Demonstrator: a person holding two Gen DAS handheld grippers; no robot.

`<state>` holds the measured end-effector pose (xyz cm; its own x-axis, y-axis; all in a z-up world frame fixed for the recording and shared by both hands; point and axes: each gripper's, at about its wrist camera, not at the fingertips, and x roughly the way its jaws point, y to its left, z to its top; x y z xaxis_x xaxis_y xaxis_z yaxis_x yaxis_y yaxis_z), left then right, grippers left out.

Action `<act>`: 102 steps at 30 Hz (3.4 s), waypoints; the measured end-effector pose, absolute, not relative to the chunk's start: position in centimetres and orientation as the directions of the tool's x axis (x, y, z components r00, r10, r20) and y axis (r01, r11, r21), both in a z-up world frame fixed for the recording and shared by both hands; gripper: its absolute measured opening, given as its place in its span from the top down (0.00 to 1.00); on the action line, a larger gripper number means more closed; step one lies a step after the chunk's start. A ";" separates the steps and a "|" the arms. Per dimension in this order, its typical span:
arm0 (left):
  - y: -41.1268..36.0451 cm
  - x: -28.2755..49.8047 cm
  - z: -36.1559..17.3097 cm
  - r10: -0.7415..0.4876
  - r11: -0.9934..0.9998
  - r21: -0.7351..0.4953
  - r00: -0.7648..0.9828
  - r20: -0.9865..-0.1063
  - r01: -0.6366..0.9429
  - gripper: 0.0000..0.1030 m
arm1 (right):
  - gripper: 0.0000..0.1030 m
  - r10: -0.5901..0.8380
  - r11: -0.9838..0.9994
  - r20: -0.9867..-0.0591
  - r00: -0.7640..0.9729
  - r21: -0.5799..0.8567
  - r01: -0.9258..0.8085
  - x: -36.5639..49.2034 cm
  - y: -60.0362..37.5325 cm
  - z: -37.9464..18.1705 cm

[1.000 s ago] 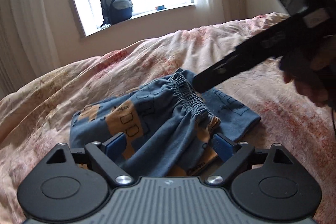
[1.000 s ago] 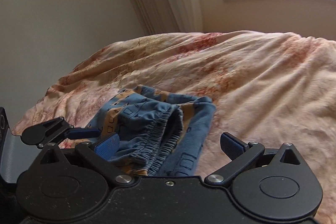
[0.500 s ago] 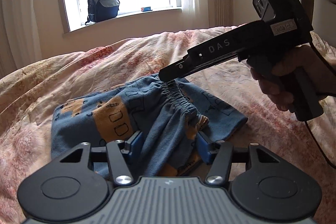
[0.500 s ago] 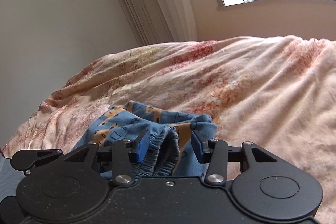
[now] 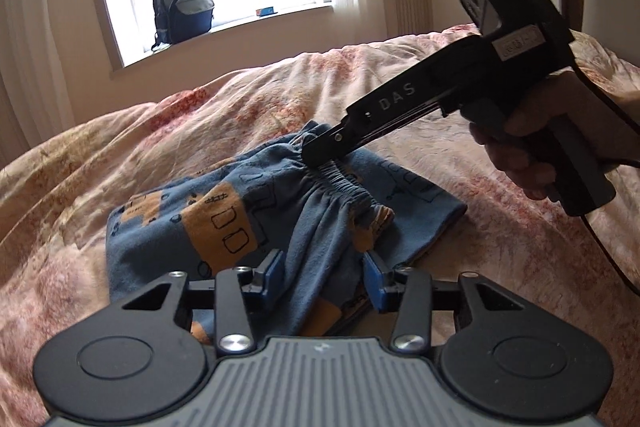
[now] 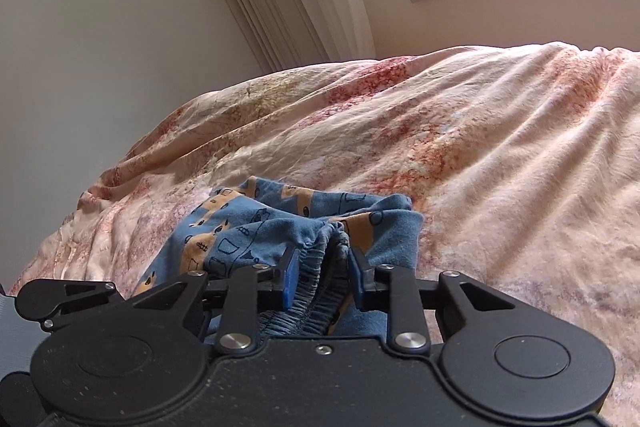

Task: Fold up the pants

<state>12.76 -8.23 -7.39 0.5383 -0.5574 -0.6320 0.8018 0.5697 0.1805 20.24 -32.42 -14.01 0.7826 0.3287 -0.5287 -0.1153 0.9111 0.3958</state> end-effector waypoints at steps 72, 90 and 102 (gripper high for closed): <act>2.3 17.4 -4.9 -0.290 0.951 -0.152 0.610 -0.737 0.268 0.00 | 0.01 -0.079 0.994 -0.640 0.764 -0.106 0.015 13.0 -28.7 -10.6; -2.6 25.8 -7.6 -0.380 0.904 -0.114 0.653 -0.655 0.412 0.00 | 0.01 -0.021 0.989 -0.644 0.765 0.100 0.111 19.5 -33.1 -12.6; -2.8 28.6 -9.2 -0.366 0.904 -0.084 0.656 -0.661 0.420 0.00 | 0.01 -0.084 0.996 -0.584 0.807 -0.034 0.079 24.5 -30.3 -14.5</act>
<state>28.64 -2.79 -9.21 0.6555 -0.3660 -0.6606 0.4199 0.9037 -0.0840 24.47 -30.28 -14.51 0.8075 -0.0838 -0.5839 0.0785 0.9963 -0.0344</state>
